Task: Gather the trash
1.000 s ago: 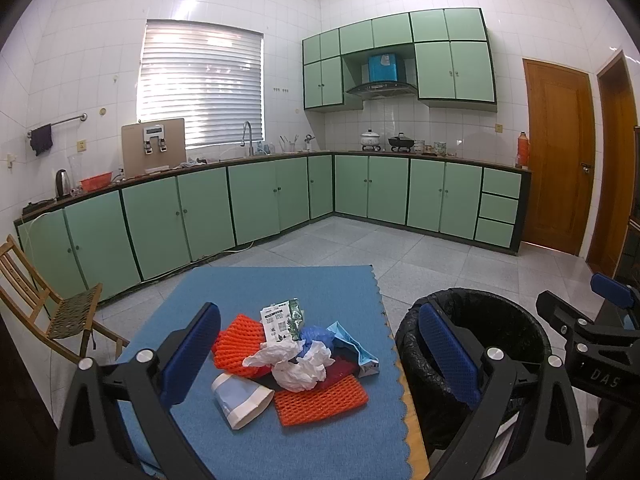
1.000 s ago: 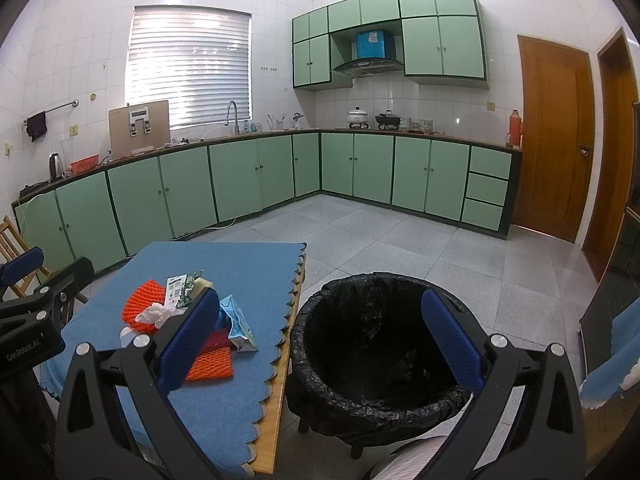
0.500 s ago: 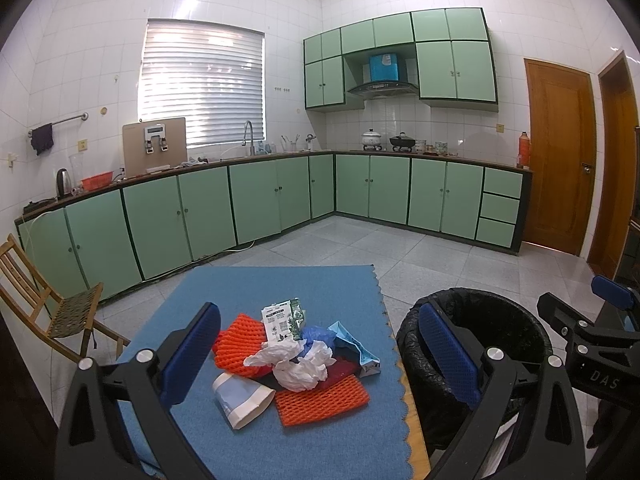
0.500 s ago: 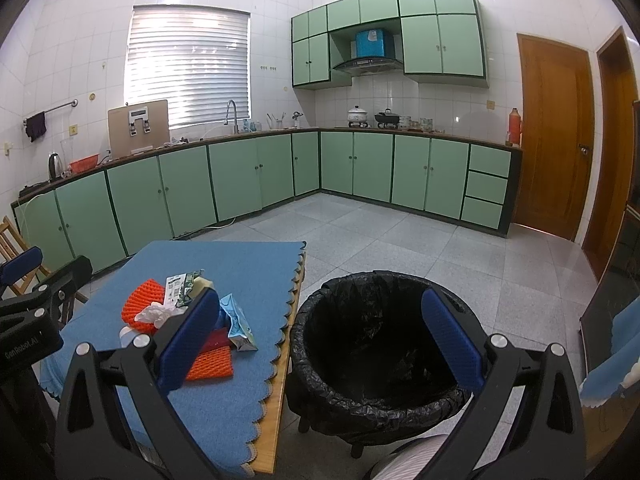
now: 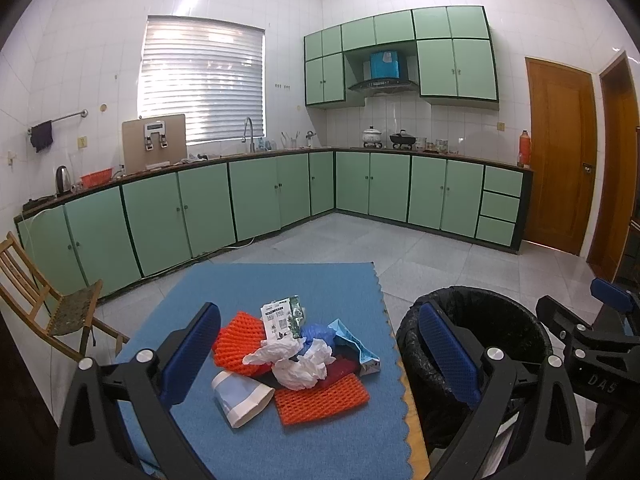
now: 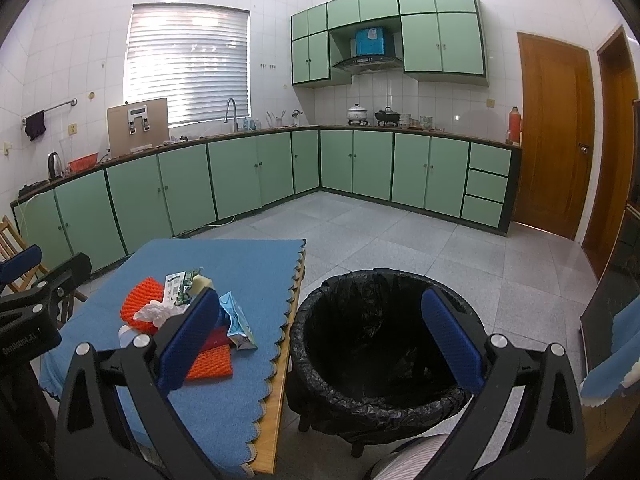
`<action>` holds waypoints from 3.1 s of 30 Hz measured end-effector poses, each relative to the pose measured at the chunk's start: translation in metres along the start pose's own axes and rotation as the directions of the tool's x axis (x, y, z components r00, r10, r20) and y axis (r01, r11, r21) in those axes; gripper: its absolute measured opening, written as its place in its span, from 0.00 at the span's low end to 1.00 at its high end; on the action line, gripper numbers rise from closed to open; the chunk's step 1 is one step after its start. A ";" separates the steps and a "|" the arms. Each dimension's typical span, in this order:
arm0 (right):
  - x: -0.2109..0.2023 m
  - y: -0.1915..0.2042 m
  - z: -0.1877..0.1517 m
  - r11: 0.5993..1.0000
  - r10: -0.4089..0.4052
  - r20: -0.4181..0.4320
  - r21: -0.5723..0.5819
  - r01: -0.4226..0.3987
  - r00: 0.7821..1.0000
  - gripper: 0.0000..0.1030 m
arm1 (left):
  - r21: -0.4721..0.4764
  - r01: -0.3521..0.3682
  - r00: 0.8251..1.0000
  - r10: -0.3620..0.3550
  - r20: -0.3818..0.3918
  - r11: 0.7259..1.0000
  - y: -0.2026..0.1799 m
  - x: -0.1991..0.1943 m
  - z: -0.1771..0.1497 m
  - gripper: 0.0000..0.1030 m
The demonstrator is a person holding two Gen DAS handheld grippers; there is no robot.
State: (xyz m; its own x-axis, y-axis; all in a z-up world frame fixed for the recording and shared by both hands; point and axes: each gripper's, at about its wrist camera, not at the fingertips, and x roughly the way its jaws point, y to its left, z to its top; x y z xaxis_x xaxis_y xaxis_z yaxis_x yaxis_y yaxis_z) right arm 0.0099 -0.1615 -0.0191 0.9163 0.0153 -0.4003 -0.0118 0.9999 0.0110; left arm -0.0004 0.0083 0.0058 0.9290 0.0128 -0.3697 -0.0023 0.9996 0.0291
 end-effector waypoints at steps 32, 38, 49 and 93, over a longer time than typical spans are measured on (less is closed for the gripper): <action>0.078 0.044 0.002 0.993 0.113 -0.107 -0.030 -0.117 0.988 0.95 | -0.053 -0.061 0.981 0.051 -0.188 0.997 0.036 0.078 -0.009 0.94; 0.119 0.067 0.001 0.984 0.144 -0.171 -0.076 -0.159 0.975 0.95 | -0.078 -0.140 0.957 0.114 -0.267 0.987 0.077 0.125 -0.025 0.94; 0.204 0.122 -0.017 0.956 0.204 -0.309 -0.140 -0.257 0.929 0.94 | -0.074 -0.265 0.901 0.220 -0.374 0.961 0.149 0.180 -0.060 0.92; 0.278 0.107 -0.056 0.959 0.187 -0.474 -0.101 -0.265 0.860 0.16 | -0.024 -0.070 0.935 0.057 -0.351 0.997 0.083 0.214 -0.075 0.74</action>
State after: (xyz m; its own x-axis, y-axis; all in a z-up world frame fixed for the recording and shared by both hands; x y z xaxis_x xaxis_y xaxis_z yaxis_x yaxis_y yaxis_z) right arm 0.2410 -0.0504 -0.1811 0.5964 0.2030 -0.7766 -0.2942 0.9555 0.0238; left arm 0.1702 0.0959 -0.1403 0.7385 0.0780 -0.6698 -0.0756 0.9966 0.0327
